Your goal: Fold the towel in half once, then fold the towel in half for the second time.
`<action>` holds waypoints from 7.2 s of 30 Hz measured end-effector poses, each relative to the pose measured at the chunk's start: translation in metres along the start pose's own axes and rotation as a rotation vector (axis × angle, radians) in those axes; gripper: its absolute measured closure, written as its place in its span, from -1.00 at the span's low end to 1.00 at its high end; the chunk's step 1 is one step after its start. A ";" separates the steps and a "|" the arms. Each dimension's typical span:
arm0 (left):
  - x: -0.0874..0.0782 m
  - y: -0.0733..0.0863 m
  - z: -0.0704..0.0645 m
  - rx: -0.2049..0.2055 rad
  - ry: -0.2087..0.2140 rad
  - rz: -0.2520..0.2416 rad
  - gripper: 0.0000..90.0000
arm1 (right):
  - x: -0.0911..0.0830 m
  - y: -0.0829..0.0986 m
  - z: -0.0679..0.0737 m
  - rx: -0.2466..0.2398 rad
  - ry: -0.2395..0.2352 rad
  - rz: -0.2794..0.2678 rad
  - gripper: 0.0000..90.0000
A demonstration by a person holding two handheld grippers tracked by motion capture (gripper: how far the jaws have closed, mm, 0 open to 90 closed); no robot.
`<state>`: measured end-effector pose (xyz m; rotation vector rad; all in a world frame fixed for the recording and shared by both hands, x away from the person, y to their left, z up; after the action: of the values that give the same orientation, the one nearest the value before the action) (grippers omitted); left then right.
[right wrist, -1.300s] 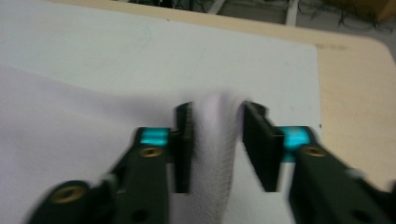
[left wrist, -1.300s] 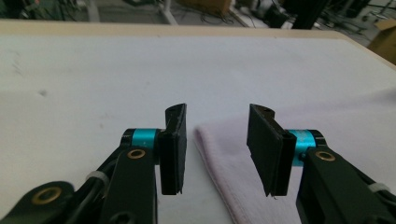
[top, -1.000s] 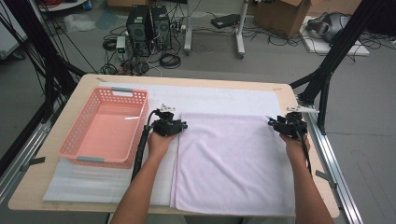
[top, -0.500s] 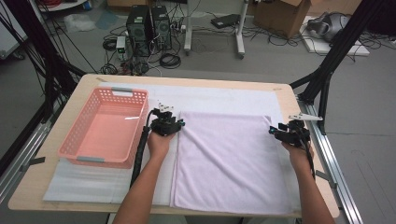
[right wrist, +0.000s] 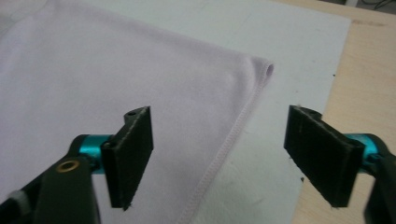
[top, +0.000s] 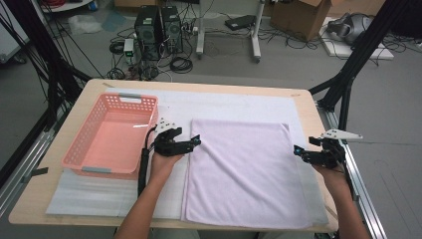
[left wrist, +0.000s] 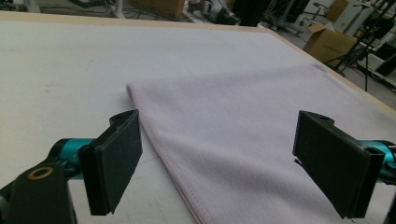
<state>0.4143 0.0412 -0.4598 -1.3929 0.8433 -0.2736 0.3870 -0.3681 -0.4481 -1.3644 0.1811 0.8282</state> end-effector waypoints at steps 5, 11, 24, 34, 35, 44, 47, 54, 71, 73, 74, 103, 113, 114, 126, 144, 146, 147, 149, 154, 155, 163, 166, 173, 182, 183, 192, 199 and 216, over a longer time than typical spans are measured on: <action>-0.006 -0.009 -0.010 0.013 0.037 -0.039 -0.65 | -0.012 0.008 0.005 -0.033 -0.012 -0.006 -0.58; -0.009 -0.010 -0.009 0.024 0.044 -0.038 -0.57 | -0.017 0.007 0.012 -0.038 -0.044 -0.025 -0.60; -0.007 -0.014 -0.007 0.109 -0.009 -0.010 -0.46 | -0.006 0.004 0.021 -0.038 -0.057 -0.012 -0.60; 0.008 -0.024 0.010 0.103 -0.030 0.044 -0.46 | 0.005 0.000 0.019 -0.008 -0.054 0.003 -0.60; 0.011 -0.024 0.013 0.090 -0.027 0.047 -0.44 | 0.008 -0.001 0.017 0.000 -0.048 0.004 -0.60; 0.039 -0.008 0.034 0.069 -0.069 0.138 -0.34 | 0.043 -0.006 -0.003 0.101 -0.015 0.083 -0.59; 0.048 0.002 0.040 0.056 -0.099 0.181 -0.29 | 0.054 -0.009 -0.009 0.133 0.012 0.098 -0.46; 0.058 0.017 0.055 -0.028 -0.143 0.246 -0.19 | 0.077 -0.013 -0.023 0.150 0.098 0.129 -0.20; 0.067 -0.003 0.041 -0.040 -0.074 0.162 0.89 | 0.086 -0.017 -0.018 0.163 0.084 0.125 0.92; 0.059 -0.017 0.043 -0.029 -0.081 0.086 0.90 | 0.078 -0.028 -0.018 0.167 0.073 0.033 0.92; 0.056 -0.022 0.045 -0.031 -0.085 0.055 0.90 | 0.074 -0.033 -0.018 0.152 0.080 -0.007 0.92; -0.008 0.001 -0.007 -0.034 0.055 0.072 0.88 | 0.010 -0.007 0.013 0.075 -0.060 -0.044 0.89; -0.024 0.024 -0.029 0.001 0.074 0.088 0.88 | -0.004 0.026 0.016 0.082 -0.072 -0.025 0.89; -0.025 0.026 -0.029 -0.001 0.077 0.088 0.88 | -0.005 0.029 0.017 0.080 -0.074 -0.020 0.89; -0.036 0.032 -0.029 -0.004 0.052 0.060 0.16 | -0.015 0.053 0.022 0.080 -0.077 0.053 0.48; -0.003 0.028 -0.017 -0.077 0.098 0.164 0.74 | 0.026 0.012 0.013 0.127 -0.064 0.148 0.75; -0.009 0.025 -0.019 -0.063 0.110 0.148 0.75 | 0.019 0.012 0.015 0.093 -0.091 0.095 0.82; -0.012 0.022 -0.021 -0.050 0.115 0.128 0.75 | 0.015 0.011 0.016 0.098 -0.111 0.075 0.83; -0.020 0.016 -0.026 -0.034 0.119 0.081 0.75 | 0.006 0.013 0.017 0.083 -0.112 0.047 0.83; -0.041 0.025 -0.040 -0.022 0.158 0.042 0.74 | -0.019 0.029 0.030 0.027 -0.116 -0.008 0.82; -0.045 0.028 -0.043 -0.019 0.160 0.038 0.73 | -0.023 0.033 0.032 0.015 -0.115 -0.015 0.82; -0.069 0.036 -0.067 0.067 0.183 0.003 0.73 | -0.052 0.061 0.043 -0.010 -0.116 -0.049 0.82; -0.075 0.042 -0.073 0.080 0.185 -0.004 0.72 | -0.061 0.065 0.046 0.000 -0.126 -0.068 0.82; -0.088 0.046 -0.078 0.081 0.167 -0.015 0.73 | -0.067 0.075 0.049 0.015 -0.129 -0.066 0.81; -0.100 0.048 -0.082 0.091 0.167 -0.019 0.84 | -0.079 0.085 0.056 0.004 -0.137 -0.059 0.81; -0.100 0.047 -0.083 0.092 0.173 -0.024 0.84 | -0.079 0.086 0.055 0.000 -0.138 -0.058 0.81; -0.102 0.040 -0.073 0.044 0.129 -0.080 0.10 | -0.077 0.093 0.047 0.020 -0.147 -0.005 0.36; -0.084 0.039 -0.060 0.053 0.086 -0.008 -0.09 | -0.084 0.074 0.045 0.047 -0.113 -0.108 0.16; -0.016 0.049 -0.038 -0.018 0.133 0.230 0.00 | 0.027 0.054 0.016 0.039 -0.023 0.137 -0.25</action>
<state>0.3637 0.0327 -0.4983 -1.2907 1.1090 -0.1827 0.3678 -0.3429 -0.5022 -1.3157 0.2742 0.9498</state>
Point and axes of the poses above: each handheld gripper's, and its own axes: x roughly forward along the jaws, y roughly out of its underside, z roughly to its left, the point moved 8 cm from there along x, roughly forward along the jaws, and after that the axes turned 14 degrees about x, right-handed, at the moved point
